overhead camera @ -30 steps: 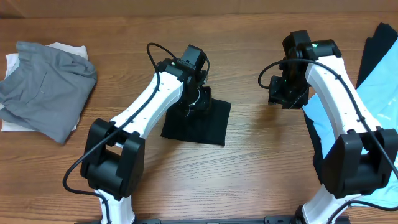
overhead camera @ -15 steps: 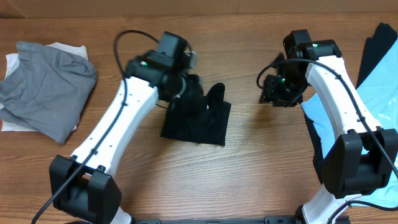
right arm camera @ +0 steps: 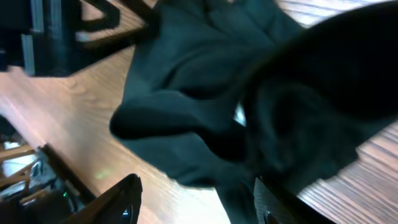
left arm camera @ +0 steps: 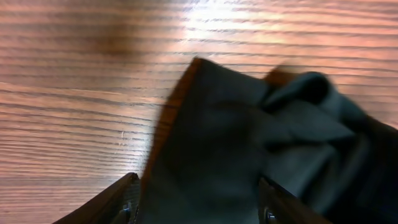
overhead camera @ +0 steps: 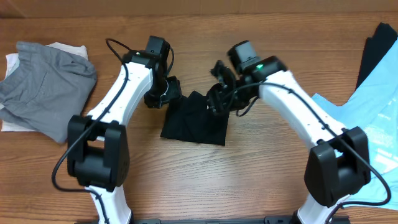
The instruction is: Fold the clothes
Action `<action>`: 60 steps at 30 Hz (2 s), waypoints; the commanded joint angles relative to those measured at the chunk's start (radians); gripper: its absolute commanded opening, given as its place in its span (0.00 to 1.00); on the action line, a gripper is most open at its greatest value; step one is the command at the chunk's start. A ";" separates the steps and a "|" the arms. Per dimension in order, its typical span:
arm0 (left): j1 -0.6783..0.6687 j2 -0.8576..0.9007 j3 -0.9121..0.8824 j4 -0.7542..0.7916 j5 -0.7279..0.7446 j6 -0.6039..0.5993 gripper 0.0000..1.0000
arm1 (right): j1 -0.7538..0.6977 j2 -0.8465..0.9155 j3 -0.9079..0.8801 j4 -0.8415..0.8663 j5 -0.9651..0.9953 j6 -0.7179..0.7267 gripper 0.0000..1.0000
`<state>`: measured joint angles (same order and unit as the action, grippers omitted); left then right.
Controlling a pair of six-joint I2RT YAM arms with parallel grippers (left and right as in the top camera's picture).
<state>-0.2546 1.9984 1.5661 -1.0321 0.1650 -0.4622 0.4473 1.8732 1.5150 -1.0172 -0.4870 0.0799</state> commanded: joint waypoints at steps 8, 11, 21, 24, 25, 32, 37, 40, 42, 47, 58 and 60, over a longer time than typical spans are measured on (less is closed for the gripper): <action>-0.001 0.107 0.013 -0.002 0.046 -0.017 0.63 | 0.095 -0.008 -0.077 0.126 0.105 0.127 0.61; -0.001 0.107 0.013 0.000 0.045 -0.017 0.64 | 0.131 -0.008 -0.083 0.119 0.105 0.088 0.61; -0.001 0.107 0.013 0.001 0.045 -0.017 0.67 | 0.225 -0.008 -0.094 0.149 0.337 0.277 0.67; -0.001 0.107 0.013 0.001 0.045 -0.017 0.67 | 0.225 -0.008 -0.094 0.183 0.338 0.314 0.66; -0.001 0.107 0.013 0.001 0.045 -0.017 0.67 | 0.226 -0.008 -0.094 0.194 0.337 0.330 0.66; -0.001 0.107 0.013 0.001 0.045 -0.017 0.70 | 0.246 -0.008 -0.094 0.182 0.294 0.349 0.65; -0.001 0.107 0.013 0.004 0.046 -0.017 0.70 | 0.285 -0.008 -0.094 0.192 0.301 0.367 0.64; -0.001 0.107 0.013 0.004 0.046 -0.017 0.70 | 0.312 -0.008 -0.094 0.198 0.385 0.387 0.65; -0.001 0.107 0.013 0.004 0.046 -0.017 0.70 | 0.322 -0.008 -0.095 0.198 0.428 0.413 0.65; -0.001 0.107 0.013 0.004 0.046 -0.017 0.70 | 0.325 -0.008 -0.095 0.219 0.443 0.453 0.56; -0.001 0.107 0.013 0.005 0.046 -0.017 0.70 | 0.341 0.040 -0.098 0.236 0.442 0.475 0.52; -0.001 0.107 0.013 0.005 0.046 -0.017 0.70 | 0.343 0.058 -0.098 0.238 0.441 0.476 0.41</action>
<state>-0.2546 2.0819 1.5661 -1.0283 0.1978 -0.4725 0.7811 1.8957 1.4250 -0.7841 -0.0597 0.5499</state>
